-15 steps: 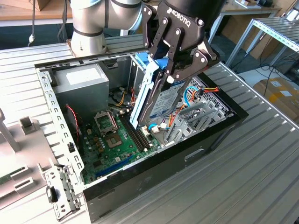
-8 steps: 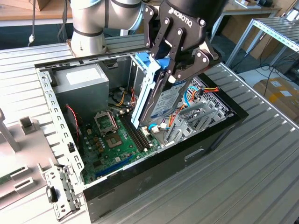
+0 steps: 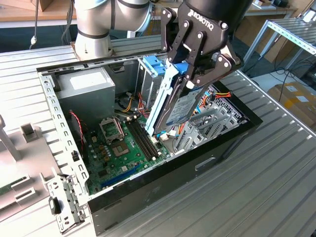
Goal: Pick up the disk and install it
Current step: 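Pick up the disk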
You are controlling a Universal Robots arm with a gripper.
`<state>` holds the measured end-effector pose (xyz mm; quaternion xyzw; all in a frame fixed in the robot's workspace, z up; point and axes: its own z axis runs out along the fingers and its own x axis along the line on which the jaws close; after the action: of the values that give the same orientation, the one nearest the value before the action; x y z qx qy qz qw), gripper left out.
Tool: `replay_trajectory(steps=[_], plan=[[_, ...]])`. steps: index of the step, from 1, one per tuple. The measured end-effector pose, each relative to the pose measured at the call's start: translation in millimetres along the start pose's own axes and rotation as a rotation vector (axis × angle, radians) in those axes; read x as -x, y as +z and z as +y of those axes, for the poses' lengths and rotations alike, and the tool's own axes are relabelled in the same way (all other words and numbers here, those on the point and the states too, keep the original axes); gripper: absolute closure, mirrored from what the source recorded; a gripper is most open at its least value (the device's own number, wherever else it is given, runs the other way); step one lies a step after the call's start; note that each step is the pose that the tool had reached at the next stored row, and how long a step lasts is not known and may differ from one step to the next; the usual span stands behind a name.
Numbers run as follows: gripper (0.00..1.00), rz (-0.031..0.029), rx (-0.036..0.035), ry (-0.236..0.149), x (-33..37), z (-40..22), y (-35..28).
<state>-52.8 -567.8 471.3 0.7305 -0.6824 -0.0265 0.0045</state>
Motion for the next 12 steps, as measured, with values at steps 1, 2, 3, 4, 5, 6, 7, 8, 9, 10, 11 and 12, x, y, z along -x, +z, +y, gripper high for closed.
replay_trajectory(steps=[1,2,3,4,5,6,7,8,9,10,11,12], plan=[[0.63,0.0005,0.0,0.001,-0.7,-0.4,0.0],[0.63,0.0008,0.0,0.001,-1.4,-0.8,-0.1],[0.63,0.0015,0.0,0.003,-2.9,-1.3,-0.1],[0.63,0.0019,0.0,0.004,-3.6,-1.5,-0.1],[0.63,0.002,-0.0001,0.005,-4.3,-1.6,-0.1],[0.63,0.0024,0.0,0.006,-5.1,-1.9,-0.1],[0.63,0.0027,0.0,0.007,-5.5,-2.0,-0.1],[0.63,0.0028,-0.0001,0.01,-6.2,-2.2,-0.1],[0.63,0.0029,-0.0002,0.013,-6.6,-2.2,0.0],[0.63,0.0028,-0.0004,0.019,-7.0,-2.2,0.1],[0.63,0.0026,-0.0005,0.025,-7.2,-2.2,0.3],[0.63,0.0023,-0.0008,0.034,-7.6,-2.2,0.4]])
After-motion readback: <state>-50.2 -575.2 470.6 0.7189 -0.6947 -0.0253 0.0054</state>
